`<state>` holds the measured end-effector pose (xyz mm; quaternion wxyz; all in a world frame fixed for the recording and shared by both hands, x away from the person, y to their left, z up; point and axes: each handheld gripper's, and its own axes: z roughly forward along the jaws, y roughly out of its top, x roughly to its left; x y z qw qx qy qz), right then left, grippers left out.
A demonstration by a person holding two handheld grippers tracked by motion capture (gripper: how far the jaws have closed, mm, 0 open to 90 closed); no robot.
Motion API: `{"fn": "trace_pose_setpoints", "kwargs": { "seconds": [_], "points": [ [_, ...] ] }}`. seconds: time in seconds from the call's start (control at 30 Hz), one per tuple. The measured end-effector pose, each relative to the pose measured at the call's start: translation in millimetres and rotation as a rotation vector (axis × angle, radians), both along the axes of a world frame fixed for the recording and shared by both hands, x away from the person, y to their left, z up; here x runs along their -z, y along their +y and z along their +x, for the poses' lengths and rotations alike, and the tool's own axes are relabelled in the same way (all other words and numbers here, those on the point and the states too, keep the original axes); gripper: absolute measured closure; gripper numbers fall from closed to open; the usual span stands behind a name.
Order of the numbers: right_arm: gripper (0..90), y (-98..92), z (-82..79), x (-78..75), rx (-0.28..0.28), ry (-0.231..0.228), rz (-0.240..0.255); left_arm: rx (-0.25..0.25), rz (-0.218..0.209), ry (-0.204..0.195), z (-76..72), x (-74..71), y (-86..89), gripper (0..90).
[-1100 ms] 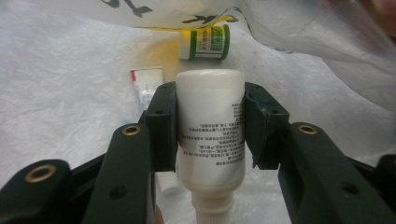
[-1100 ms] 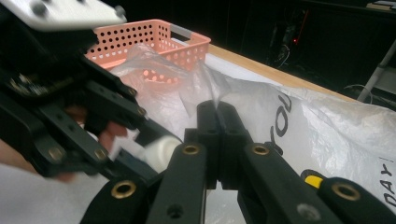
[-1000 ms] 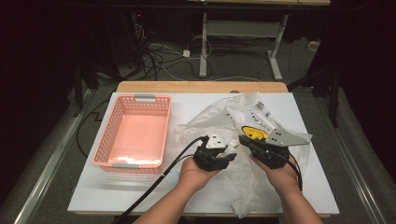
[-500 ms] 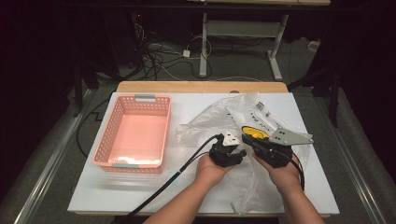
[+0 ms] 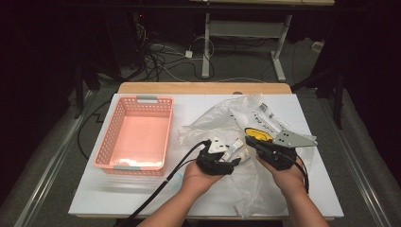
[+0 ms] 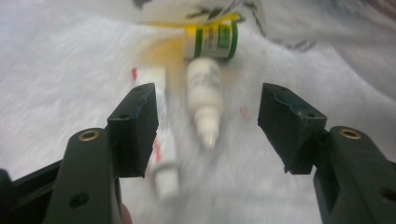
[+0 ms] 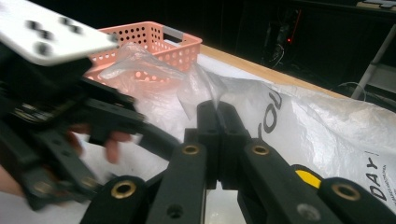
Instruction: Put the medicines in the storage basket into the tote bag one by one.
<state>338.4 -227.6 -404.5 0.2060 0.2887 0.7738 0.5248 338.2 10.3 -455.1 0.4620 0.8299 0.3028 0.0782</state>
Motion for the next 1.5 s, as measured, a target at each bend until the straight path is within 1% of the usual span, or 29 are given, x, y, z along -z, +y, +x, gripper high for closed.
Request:
{"fn": "trace_pose_setpoints", "kwargs": {
  "seconds": [0.07, 0.13, 0.2, 0.3, 0.37, 0.4, 0.43, 0.5, 0.53, 0.63, 0.67, 0.73, 0.83, 0.9, 0.93, 0.97, 1.0, 1.03, 1.13, 1.2, 1.27, 1.33, 1.37, 1.43, 1.5],
  "points": [
    [90.0, 1.3, -0.3, 0.4, 0.001, 0.005, -0.003, -0.007, 0.017, 0.002, -7.5, 2.0, 12.3, 37.1],
    [90.0, 2.8, -0.4, 0.9, -0.002, 0.005, -0.007, -0.021, 0.04, 0.021, -12.8, 6.2, 21.7, 31.4],
    [90.0, 4.2, -0.6, 1.5, -0.004, 0.006, -0.012, -0.024, 0.079, 0.049, -15.0, 12.8, 27.2, 24.1],
    [90.0, 6.0, -0.8, 2.5, -0.008, 0.008, -0.018, -0.048, 0.176, 0.094, -15.5, 25.9, 27.3, 10.9],
    [90.0, 7.2, -1.0, 3.3, -0.008, 0.012, -0.021, -0.049, 0.218, 0.137, -12.1, 35.2, 22.4, 4.2],
    [90.0, 7.3, -0.8, 3.9, -0.011, 0.011, -0.026, -0.043, 0.243, 0.136, -11.6, 38.5, 18.6, 3.6],
    [90.0, 7.8, -0.8, 4.2, -0.008, 0.015, -0.024, -0.039, 0.264, 0.12, -12.3, 38.0, 15.7, 3.2],
    [90.0, 8.2, -1.0, 4.9, -0.009, 0.017, -0.026, -0.038, 0.252, 0.119, -12.1, 37.9, 15.4, 8.2],
    [90.0, 8.4, -0.8, 5.4, -0.012, 0.013, -0.028, -0.039, 0.245, 0.115, -12.4, 37.9, 15.7, 11.9],
    [90.0, 9.0, -1.4, 6.5, -0.008, 0.021, -0.03, -0.051, 0.229, 0.105, -14.2, 37.6, 15.7, 23.8],
    [90.0, 9.1, -1.3, 6.9, -0.008, 0.021, -0.031, -0.056, 0.223, 0.099, -15.3, 37.6, 15.7, 28.7],
    [90.0, 9.5, -1.5, 7.7, -0.009, 0.023, -0.037, -0.047, 0.213, 0.092, -16.2, 37.5, 15.6, 39.4],
    [90.0, 10.9, -2.1, 7.8, -0.004, 0.029, -0.038, -0.055, 0.206, 0.089, -16.2, 37.4, 15.1, 52.2],
    [90.0, 12.0, -1.1, 8.7, -0.002, 0.032, -0.034, -0.054, 0.203, 0.08, -16.9, 37.4, 14.3, 60.6],
    [90.0, 12.3, -0.7, 9.6, -0.003, 0.037, -0.036, -0.037, 0.205, 0.072, -17.6, 37.4, 13.5, 68.7],
    [90.0, 12.5, 0.0, 10.7, -0.004, 0.037, -0.039, -0.021, 0.219, 0.054, -19.6, 37.3, 10.9, 79.5],
    [90.0, 12.8, 0.5, 11.8, -0.004, 0.037, -0.04, -0.016, 0.232, 0.038, -21.4, 37.3, 8.5, 85.9],
    [90.0, 12.9, 0.4, 12.4, -0.004, 0.043, -0.04, -0.016, 0.233, 0.039, -21.3, 37.4, 8.2, 88.5],
    [90.0, 11.6, 0.1, 12.4, 0.0, 0.04, -0.044, -0.012, 0.201, 0.074, -17.7, 37.5, 12.0, 88.8],
    [90.0, 9.7, -0.2, 11.9, 0.005, 0.041, -0.042, -0.013, 0.186, 0.081, -17.4, 37.4, 14.2, 89.0],
    [90.0, 8.2, -0.2, 11.4, 0.008, 0.037, -0.04, -0.03, 0.155, 0.093, -16.7, 37.2, 18.3, 89.1],
    [90.0, 7.3, -0.5, 11.3, 0.007, 0.031, -0.036, -0.055, 0.084, 0.091, -16.8, 36.6, 26.0, 89.1],
    [90.0, 7.2, -1.1, 11.2, 0.007, 0.032, -0.034, -0.062, 0.056, 0.089, -17.3, 36.5, 28.8, 89.1],
    [90.0, 7.6, -2.8, 11.4, 0.005, 0.029, -0.034, -0.072, 0.024, 0.066, -19.7, 36.1, 32.1, 89.0],
    [90.0, 8.0, -4.2, 11.5, 0.002, 0.027, -0.038, -0.074, 0.01, 0.039, -22.8, 35.6, 33.5, 89.0]
  ]
}}
